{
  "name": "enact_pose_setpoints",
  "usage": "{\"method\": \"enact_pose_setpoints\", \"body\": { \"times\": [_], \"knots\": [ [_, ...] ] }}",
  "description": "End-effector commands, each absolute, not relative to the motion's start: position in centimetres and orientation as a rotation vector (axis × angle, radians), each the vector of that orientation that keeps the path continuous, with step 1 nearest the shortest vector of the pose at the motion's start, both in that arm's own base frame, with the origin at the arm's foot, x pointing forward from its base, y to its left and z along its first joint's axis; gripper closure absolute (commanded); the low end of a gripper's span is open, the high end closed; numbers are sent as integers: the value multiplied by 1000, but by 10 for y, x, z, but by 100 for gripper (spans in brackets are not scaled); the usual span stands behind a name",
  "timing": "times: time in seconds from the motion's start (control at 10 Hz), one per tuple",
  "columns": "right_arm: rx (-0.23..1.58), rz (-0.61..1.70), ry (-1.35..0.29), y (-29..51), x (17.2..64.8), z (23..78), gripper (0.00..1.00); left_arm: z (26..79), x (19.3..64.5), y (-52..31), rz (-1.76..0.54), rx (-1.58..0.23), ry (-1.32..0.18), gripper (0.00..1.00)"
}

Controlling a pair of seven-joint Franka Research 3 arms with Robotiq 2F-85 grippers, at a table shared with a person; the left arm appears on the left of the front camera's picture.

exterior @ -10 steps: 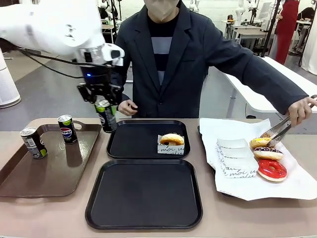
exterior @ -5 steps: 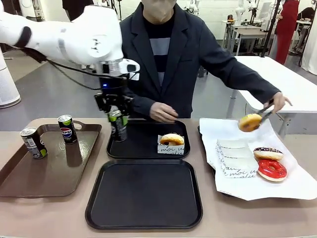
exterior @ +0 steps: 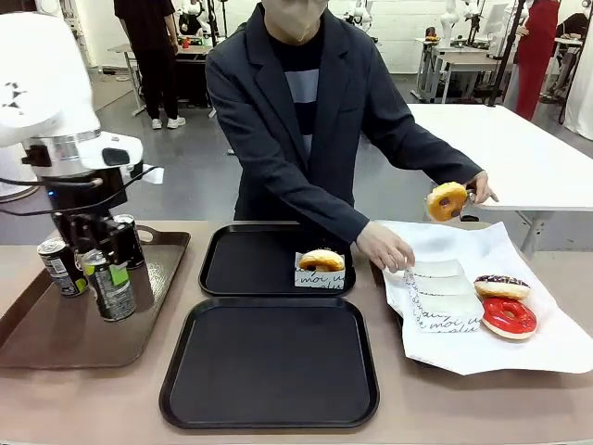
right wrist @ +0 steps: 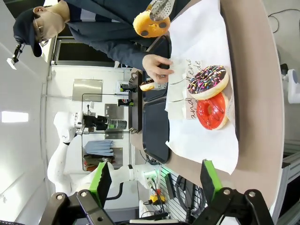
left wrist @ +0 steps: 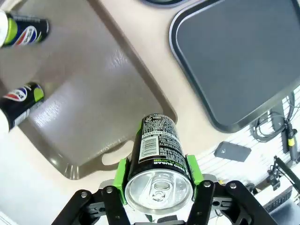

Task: Set up donuts and drinks on trays.
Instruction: Pick up one Pepsi coke and place it on the Flat Tray.

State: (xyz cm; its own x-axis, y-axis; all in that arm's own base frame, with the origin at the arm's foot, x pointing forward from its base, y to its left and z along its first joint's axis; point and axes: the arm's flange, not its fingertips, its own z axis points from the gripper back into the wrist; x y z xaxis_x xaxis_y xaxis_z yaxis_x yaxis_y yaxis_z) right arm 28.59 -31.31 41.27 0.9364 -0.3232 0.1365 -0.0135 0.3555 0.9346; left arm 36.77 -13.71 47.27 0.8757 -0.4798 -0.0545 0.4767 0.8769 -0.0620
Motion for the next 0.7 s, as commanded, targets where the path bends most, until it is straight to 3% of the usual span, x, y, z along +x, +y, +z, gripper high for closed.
{"method": "enact_pose_setpoints", "body": {
  "times": [0.0, 0.6],
  "knots": [
    [1203, -201, -327, -313, 285, 413, 0, 478, 378, -144, -509, -69, 34, 41],
    [1203, -201, -327, -313, 285, 413, 0, 484, 389, -163, -517, -49, 7, 41]
  ]
}}
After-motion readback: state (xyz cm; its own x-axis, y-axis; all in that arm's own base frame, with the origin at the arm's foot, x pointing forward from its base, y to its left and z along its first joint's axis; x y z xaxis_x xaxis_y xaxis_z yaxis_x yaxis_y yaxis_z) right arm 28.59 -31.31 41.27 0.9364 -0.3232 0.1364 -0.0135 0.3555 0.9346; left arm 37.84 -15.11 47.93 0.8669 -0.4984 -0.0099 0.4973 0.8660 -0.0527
